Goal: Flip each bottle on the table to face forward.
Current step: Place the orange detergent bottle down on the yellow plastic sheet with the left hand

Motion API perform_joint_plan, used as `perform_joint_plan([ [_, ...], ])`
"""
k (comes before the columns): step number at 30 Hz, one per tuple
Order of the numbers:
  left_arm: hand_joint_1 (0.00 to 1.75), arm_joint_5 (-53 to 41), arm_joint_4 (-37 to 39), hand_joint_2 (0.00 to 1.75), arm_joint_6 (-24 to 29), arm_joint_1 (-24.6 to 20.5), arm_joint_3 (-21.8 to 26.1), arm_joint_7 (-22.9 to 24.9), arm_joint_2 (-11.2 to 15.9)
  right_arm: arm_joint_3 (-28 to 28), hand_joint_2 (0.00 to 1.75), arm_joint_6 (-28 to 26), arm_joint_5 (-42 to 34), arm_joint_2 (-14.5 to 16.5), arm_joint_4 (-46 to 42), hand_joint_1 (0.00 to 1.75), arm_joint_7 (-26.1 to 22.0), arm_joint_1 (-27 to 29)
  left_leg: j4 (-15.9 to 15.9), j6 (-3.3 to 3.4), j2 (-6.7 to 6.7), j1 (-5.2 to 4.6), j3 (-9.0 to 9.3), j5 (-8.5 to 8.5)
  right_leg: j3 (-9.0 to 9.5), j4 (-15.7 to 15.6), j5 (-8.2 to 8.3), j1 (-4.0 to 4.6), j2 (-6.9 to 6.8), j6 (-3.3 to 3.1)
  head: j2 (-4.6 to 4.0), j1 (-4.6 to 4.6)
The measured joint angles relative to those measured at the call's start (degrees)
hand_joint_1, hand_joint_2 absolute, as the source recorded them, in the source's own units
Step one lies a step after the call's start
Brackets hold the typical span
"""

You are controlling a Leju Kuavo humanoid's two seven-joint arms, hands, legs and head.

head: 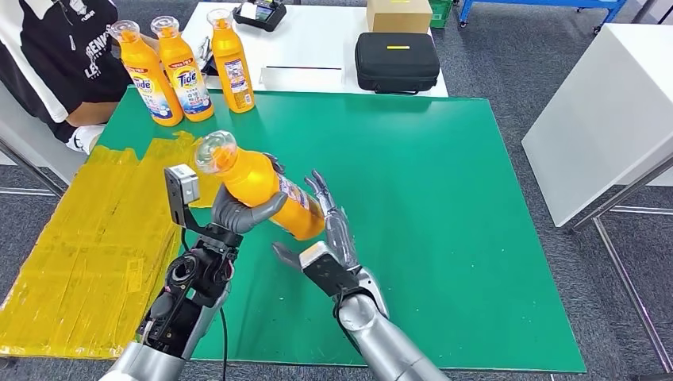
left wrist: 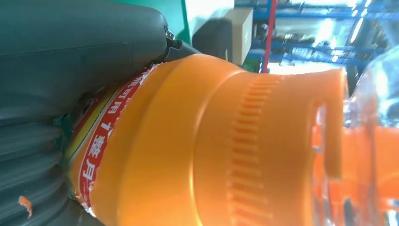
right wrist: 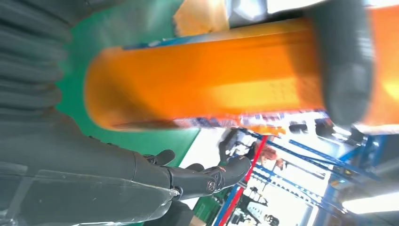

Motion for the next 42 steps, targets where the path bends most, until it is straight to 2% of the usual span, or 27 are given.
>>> perform_joint_plan([
  [2, 1.75, -2.59, -0.95, 1.75, 4.75, 0.19, 0.30, -1.41, 0.21, -0.03, 0.00, 1.21, -1.61, -0.68, -3.49, 0.00, -0.04, 1.77, 0.00, 0.00, 0.00, 0.00, 0.00, 0.00, 0.00, 0.00, 0.00, 0.01, 0.00, 0.00, 0.00, 0.00],
  [6, 1.75, -13.95, -3.92, 1.75, 19.39, 1.21, 0.95, -4.52, 1.05, -0.16, 0.00, 8.26, -8.00, -2.44, -11.63, 0.00, -0.05, 6.01, 0.00, -0.01, 0.00, 0.01, -0.01, -0.01, -0.02, 0.00, -0.01, 0.01, 0.00, -0.01, 0.00, -0.01],
  [10, 1.75, -18.06, -5.66, 1.75, 23.67, 1.85, 1.15, -4.93, 1.64, -0.18, 0.00, 11.29, -10.16, -3.62, -16.85, 0.00, -0.05, 8.42, 0.00, -0.01, -0.01, 0.01, -0.05, -0.01, -0.03, 0.00, -0.04, 0.00, 0.00, -0.04, 0.00, 0.00],
  [12, 1.75, -22.53, -6.04, 1.75, 27.92, 1.93, 1.12, -4.45, 1.79, -0.22, 0.00, 13.38, -11.72, -4.01, -18.66, 0.00, 0.10, 9.26, 0.00, -0.01, 0.00, 0.00, -0.04, -0.01, -0.04, 0.00, -0.04, 0.00, 0.00, -0.04, 0.00, 0.00],
  [14, 1.75, -32.88, -6.27, 1.75, 36.21, 2.00, 1.05, -2.11, 2.04, -0.38, 0.00, 17.59, -14.44, -4.50, -22.19, 0.00, 0.97, 11.25, 0.00, -0.01, -0.01, 0.00, -0.04, -0.01, -0.06, -0.01, -0.03, 0.00, -0.01, -0.04, 0.00, 0.00],
  [16, 1.75, -50.53, -6.08, 1.75, 44.69, 1.95, 0.92, 2.03, 2.53, -0.73, 0.00, 23.07, -17.83, -5.06, -27.22, 0.00, 2.57, 13.91, 0.00, -0.01, -0.02, 0.00, -0.05, -0.01, -0.08, -0.01, -0.04, 0.00, -0.02, -0.04, 0.00, -0.02],
  [17, 1.75, -60.30, -5.67, 1.75, 47.21, 1.77, 0.81, 4.12, 2.78, -0.98, 0.00, 25.58, -19.47, -5.35, -29.63, 0.00, 3.38, 15.07, 0.00, -0.01, -0.06, 0.00, -0.06, -0.01, -0.07, -0.01, -0.06, 0.00, -0.05, -0.03, 0.00, -0.02],
  [19, 1.75, -74.91, -4.44, 1.75, 48.43, 1.42, 0.58, 6.92, 3.13, -1.55, 0.00, 28.86, -21.63, -5.89, -33.30, 0.00, 4.45, 16.77, 0.00, -0.03, -0.13, 0.01, -0.06, -0.03, -0.04, -0.01, -0.11, 0.00, -0.10, -0.05, 0.00, 0.00],
  [20, 1.75, -78.74, -3.79, 1.75, 48.49, 1.36, 0.50, 7.63, 3.23, -1.79, 0.00, 29.74, -22.21, -6.13, -34.74, 0.00, 4.72, 17.41, -0.01, -0.05, -0.12, 0.00, -0.06, -0.05, -0.04, -0.01, -0.11, 0.00, -0.09, -0.07, 0.00, 0.02],
  [22, 1.75, -82.11, -2.47, 1.75, 48.48, 1.13, 0.24, 9.45, 3.36, -2.23, 0.87, 31.46, -23.28, -6.50, -36.89, 0.00, 4.95, 18.48, -0.01, -0.10, -0.02, -0.01, -0.05, -0.09, -0.13, -0.01, -0.07, -0.01, -0.01, -0.12, 0.00, -0.01],
  [24, 1.75, -87.09, 0.03, 1.75, 48.35, 0.10, -0.24, 14.34, 3.49, -3.05, 1.75, 34.23, -24.80, -6.73, -38.54, 0.00, 5.24, 19.60, 0.00, -0.09, 0.02, -0.01, -0.04, -0.08, -0.15, -0.02, -0.06, -0.01, 0.02, -0.14, 0.00, -0.02],
  [27, 1.75, -100.06, 6.93, 1.75, 46.96, -2.35, -2.06, 24.99, 4.26, -5.06, 1.75, 37.42, -25.69, -6.92, -40.52, 0.00, 6.65, 20.92, 0.00, -0.08, -0.01, 0.00, -0.03, -0.06, -0.11, -0.01, -0.06, 0.01, -0.02, -0.14, 0.00, -0.01],
  [29, 1.75, -103.13, 11.95, 1.75, 46.04, -3.74, -4.02, 29.25, 5.08, -6.37, 1.75, 37.75, -25.02, -7.13, -41.24, 0.00, 8.43, 21.33, -0.01, -0.09, 0.05, 0.01, -0.03, -0.06, -0.13, 0.00, -0.02, 0.01, 0.04, -0.15, 0.00, -0.01],
  [35, 1.75, -103.63, 24.84, 1.75, 44.73, -6.49, -7.62, 34.00, 7.02, -9.08, 1.75, 37.08, -22.11, -7.88, -41.55, 0.00, 12.29, 21.63, -0.01, -0.09, 0.09, 0.00, -0.04, -0.06, -0.16, 0.01, -0.02, 0.01, 0.08, -0.16, 0.00, -0.01],
  [42, 1.75, -102.69, 31.22, 1.75, 43.24, -7.33, -8.95, 34.66, 8.46, -9.84, 1.75, 36.47, -20.65, -8.10, -41.55, 0.00, 13.08, 21.58, -0.01, -0.10, 0.08, 0.01, -0.09, -0.07, -0.17, 0.02, -0.07, 0.01, 0.07, -0.16, 0.00, -0.01],
])
